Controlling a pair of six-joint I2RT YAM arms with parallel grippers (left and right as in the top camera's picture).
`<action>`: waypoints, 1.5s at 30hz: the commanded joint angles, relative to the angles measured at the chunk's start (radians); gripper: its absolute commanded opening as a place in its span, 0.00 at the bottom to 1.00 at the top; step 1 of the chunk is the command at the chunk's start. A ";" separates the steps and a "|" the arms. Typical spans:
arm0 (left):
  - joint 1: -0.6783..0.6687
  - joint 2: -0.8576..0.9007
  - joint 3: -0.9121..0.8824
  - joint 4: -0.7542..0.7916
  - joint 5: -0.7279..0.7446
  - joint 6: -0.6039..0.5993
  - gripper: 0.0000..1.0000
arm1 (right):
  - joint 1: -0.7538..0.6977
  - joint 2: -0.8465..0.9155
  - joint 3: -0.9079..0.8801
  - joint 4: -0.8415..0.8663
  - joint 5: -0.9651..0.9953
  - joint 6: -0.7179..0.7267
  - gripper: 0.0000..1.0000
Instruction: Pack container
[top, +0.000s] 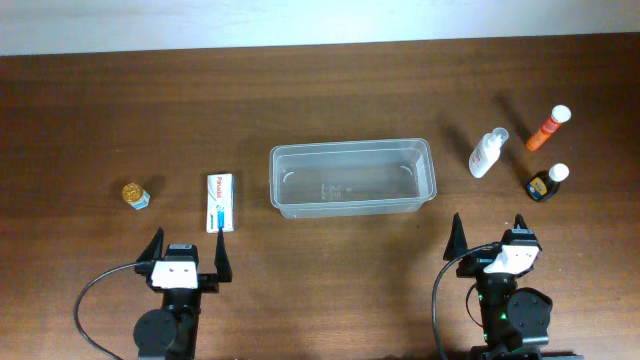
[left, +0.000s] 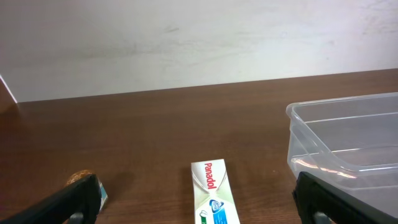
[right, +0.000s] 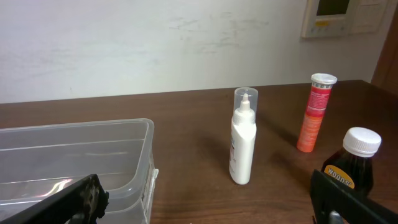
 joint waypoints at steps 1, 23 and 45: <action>0.004 -0.006 -0.002 -0.005 0.011 0.016 0.99 | 0.009 -0.010 -0.005 -0.005 0.030 0.004 0.98; 0.004 -0.006 -0.002 -0.005 0.011 0.016 0.99 | 0.009 -0.010 -0.005 -0.005 0.030 0.004 0.98; 0.004 -0.006 -0.002 -0.005 0.011 0.016 0.99 | 0.008 -0.007 0.113 0.208 -0.339 0.003 0.98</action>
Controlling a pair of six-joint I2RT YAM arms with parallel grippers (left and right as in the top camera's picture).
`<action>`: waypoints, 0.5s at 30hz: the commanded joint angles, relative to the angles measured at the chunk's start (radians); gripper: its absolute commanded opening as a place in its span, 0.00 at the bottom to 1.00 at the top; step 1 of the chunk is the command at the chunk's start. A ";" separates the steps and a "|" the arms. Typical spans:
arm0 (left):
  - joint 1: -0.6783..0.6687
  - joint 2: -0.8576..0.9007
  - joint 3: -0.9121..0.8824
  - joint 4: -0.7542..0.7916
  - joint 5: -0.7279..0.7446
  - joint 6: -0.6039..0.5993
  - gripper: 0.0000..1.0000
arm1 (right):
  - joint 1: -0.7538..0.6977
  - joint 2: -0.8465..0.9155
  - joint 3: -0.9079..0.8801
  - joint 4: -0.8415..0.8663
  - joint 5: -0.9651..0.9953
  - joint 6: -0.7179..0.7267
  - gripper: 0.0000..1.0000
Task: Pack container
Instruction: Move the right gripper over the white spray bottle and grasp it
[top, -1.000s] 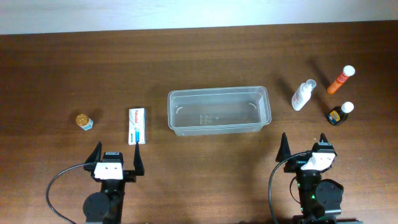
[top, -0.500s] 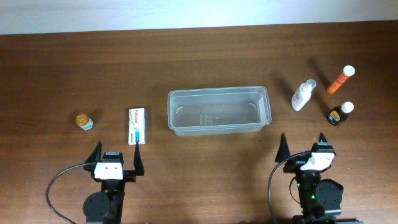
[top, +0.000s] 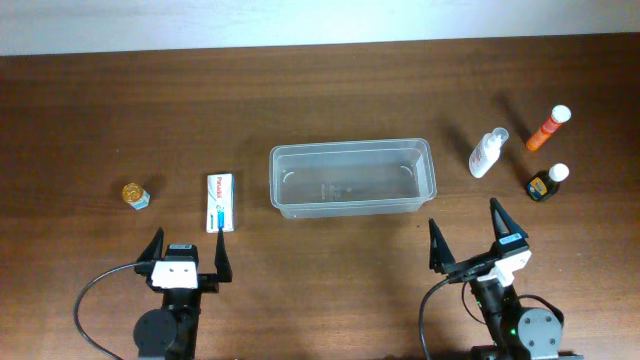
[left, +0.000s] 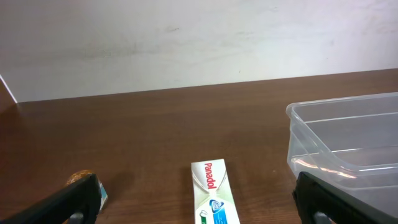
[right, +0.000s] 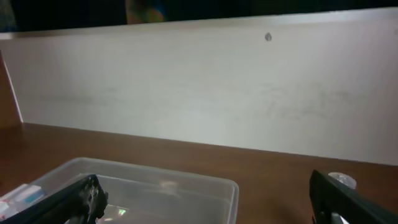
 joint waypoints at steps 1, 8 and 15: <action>0.004 -0.006 -0.002 -0.005 0.011 0.016 0.99 | 0.008 -0.002 0.119 -0.024 0.034 0.000 0.98; 0.004 -0.006 -0.002 -0.005 0.011 0.016 0.99 | 0.008 0.160 0.482 -0.369 0.195 -0.120 0.98; 0.004 -0.006 -0.002 -0.005 0.011 0.016 0.99 | 0.008 0.602 0.946 -0.844 0.386 -0.127 0.98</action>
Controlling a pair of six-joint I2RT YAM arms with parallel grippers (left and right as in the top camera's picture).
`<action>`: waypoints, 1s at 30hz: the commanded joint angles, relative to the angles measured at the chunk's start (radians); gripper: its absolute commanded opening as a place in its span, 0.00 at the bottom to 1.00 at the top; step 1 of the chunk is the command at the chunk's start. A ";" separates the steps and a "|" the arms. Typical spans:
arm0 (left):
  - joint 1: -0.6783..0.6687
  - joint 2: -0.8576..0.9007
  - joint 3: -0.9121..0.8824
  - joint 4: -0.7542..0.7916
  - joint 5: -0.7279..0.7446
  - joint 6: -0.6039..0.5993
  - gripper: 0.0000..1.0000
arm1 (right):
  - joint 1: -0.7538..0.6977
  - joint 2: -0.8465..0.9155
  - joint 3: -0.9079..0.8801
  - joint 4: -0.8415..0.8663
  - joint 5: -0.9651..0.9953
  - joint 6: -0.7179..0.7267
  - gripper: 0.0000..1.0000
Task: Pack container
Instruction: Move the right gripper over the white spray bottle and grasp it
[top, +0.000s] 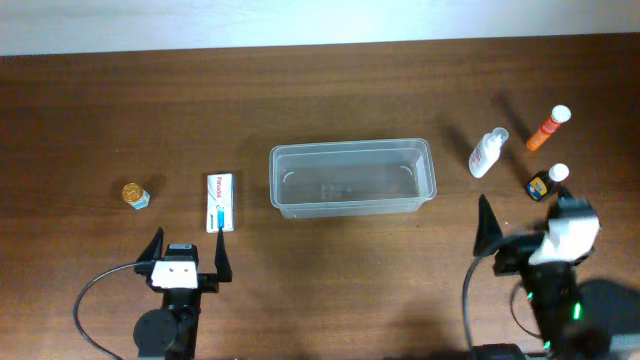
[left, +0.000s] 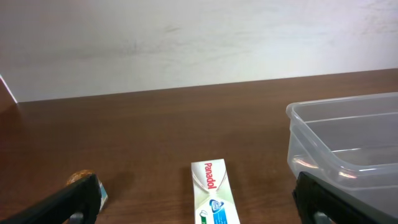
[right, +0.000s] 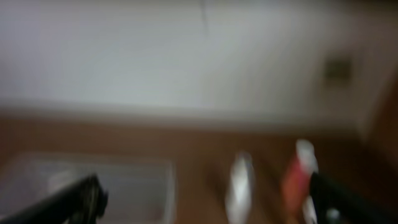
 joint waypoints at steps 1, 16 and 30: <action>0.004 -0.006 -0.002 -0.005 0.011 0.016 0.99 | 0.008 0.230 0.208 -0.151 0.110 -0.019 0.98; 0.004 -0.006 -0.002 -0.005 0.011 0.016 0.99 | -0.006 0.896 0.633 -0.530 0.202 -0.014 0.98; 0.004 -0.006 -0.002 -0.005 0.011 0.016 0.99 | -0.176 1.169 0.633 -0.467 -0.049 -0.016 0.99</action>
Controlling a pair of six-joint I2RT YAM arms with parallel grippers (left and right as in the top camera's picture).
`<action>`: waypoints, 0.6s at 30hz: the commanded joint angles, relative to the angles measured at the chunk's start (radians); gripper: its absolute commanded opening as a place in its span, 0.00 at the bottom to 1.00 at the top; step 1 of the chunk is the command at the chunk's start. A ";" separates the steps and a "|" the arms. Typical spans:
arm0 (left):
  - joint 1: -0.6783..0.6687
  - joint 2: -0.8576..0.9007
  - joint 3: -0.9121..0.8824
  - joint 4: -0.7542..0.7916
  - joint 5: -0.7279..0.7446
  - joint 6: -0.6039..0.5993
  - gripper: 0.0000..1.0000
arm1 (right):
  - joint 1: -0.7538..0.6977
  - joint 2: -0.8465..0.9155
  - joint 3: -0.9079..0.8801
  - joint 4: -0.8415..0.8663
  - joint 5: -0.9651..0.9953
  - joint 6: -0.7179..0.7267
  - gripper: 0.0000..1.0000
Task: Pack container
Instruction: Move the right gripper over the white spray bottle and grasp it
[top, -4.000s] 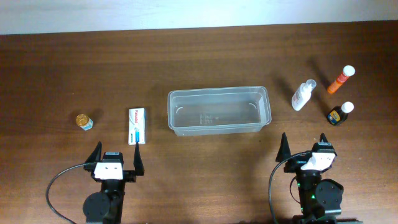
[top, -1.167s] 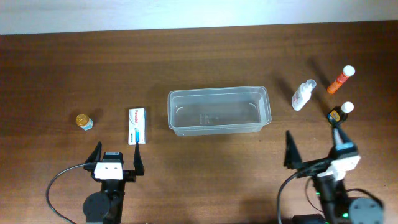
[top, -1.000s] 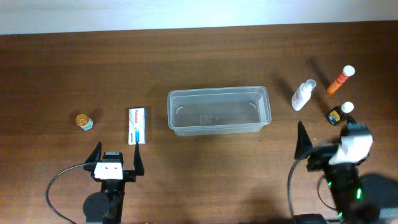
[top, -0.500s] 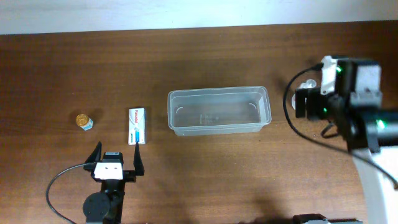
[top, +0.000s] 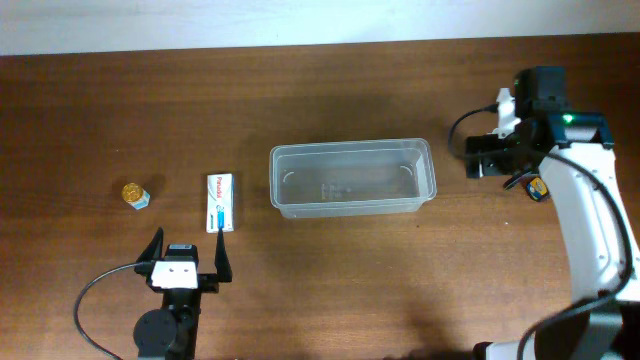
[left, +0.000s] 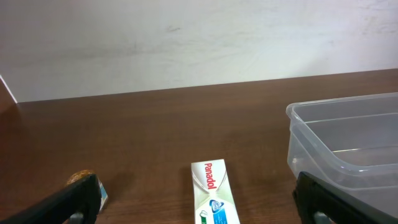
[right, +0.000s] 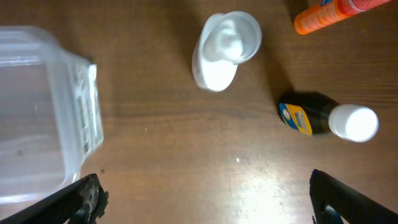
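Note:
The clear plastic container (top: 350, 178) stands empty at mid-table. Left of it lie a white Panadol box (top: 220, 202) and a small gold-lidded jar (top: 135, 194). My left gripper (top: 187, 250) rests open near the front edge, just behind the box (left: 214, 193). My right gripper (right: 208, 202) hangs open, pointing down over bare table right of the container (right: 43, 112). Ahead of it are a white spray bottle (right: 224, 50), a dark brown bottle with a white cap (right: 326, 119) and an orange tube (right: 339, 9). In the overhead view the right arm (top: 530, 110) hides the white bottle and the tube.
The wooden table runs back to a pale wall (left: 186, 43). The right arm's white forearm (top: 590, 220) stretches along the table's right side. The left arm's cable (top: 95, 295) loops by the front edge.
My right arm has gone from near the front edge to the back right, and its gripper now points down over the table by the bottles. The left arm and all objects stand unmoved.
Both grippers first rested open at the front edge, facing the wall. The right gripper then faced left towards the container, then sat further right with its view blurred. Now it hangs open over the table beside the bottles. Nothing has been picked up.

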 joint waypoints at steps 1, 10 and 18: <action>0.004 -0.006 -0.002 -0.005 0.011 0.016 0.99 | -0.053 0.027 0.019 0.029 -0.140 -0.008 1.00; 0.004 -0.006 -0.002 -0.005 0.011 0.016 0.99 | -0.054 0.055 0.019 0.151 -0.184 -0.007 0.91; 0.004 -0.006 -0.002 -0.005 0.011 0.016 0.99 | -0.058 0.146 0.019 0.180 -0.091 -0.007 0.91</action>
